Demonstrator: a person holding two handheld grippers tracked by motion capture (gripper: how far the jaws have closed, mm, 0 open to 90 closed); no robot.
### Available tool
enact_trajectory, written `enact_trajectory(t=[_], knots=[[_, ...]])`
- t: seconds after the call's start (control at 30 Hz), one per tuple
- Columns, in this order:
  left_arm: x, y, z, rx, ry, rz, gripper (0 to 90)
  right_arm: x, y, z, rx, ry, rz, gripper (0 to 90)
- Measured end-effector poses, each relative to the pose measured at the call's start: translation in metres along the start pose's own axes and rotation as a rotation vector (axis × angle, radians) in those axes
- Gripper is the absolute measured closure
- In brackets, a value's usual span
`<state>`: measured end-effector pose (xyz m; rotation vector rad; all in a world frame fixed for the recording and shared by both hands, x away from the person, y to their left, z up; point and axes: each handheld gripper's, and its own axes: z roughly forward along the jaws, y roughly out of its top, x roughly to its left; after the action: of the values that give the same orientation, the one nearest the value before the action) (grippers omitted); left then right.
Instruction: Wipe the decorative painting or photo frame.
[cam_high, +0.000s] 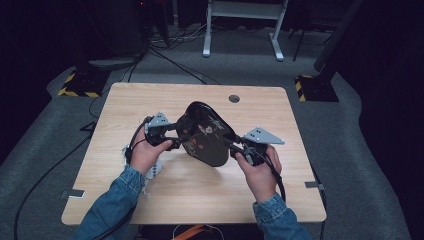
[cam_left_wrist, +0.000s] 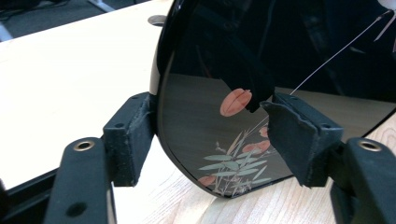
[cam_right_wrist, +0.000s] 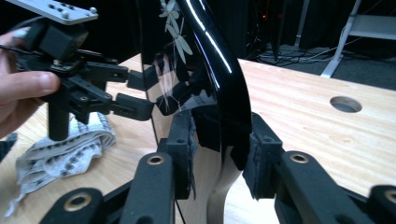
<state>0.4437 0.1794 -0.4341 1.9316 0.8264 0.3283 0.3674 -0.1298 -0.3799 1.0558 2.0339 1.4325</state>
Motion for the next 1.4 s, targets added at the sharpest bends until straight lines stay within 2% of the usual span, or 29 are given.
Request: enact_trajectory(t=[0.03,0.07,0.13,0.57,0.67,0.77,0.97,1.13,1.4], knots=[[0.000,0.000,0.000,0.000,0.000,0.000,34.7,-0.001,0.002,0.001,0.001,0.000,-0.008,66.9],[-0.001,0.001,-0.003,-0.004,0.022,0.006,35.8,-0.002,0.004,0.002,-0.001,-0.004,-0.011,66.1],[-0.003,0.003,-0.006,-0.008,0.041,0.000,37.4,-0.003,0.007,0.003,-0.003,-0.010,-0.016,64.9],[-0.008,0.006,-0.012,-0.020,0.099,-0.032,45.6,-0.019,0.023,0.020,-0.020,-0.032,-0.018,57.2],[-0.010,0.006,-0.011,-0.014,0.119,-0.028,46.8,-0.022,0.025,0.025,-0.016,-0.041,-0.031,55.2],[-0.010,0.005,-0.011,-0.013,0.122,-0.034,47.5,-0.024,0.026,0.030,-0.012,-0.051,-0.050,53.1],[-0.011,0.004,-0.008,-0.001,0.148,-0.018,47.7,-0.032,0.025,0.041,-0.001,-0.060,-0.075,49.9],[-0.012,0.003,-0.007,0.014,0.147,-0.008,47.7,-0.038,0.022,0.046,0.007,-0.058,-0.097,47.8],[-0.017,0.005,-0.006,0.000,0.156,0.018,46.1,-0.047,0.015,0.052,0.020,-0.065,-0.109,43.1]])
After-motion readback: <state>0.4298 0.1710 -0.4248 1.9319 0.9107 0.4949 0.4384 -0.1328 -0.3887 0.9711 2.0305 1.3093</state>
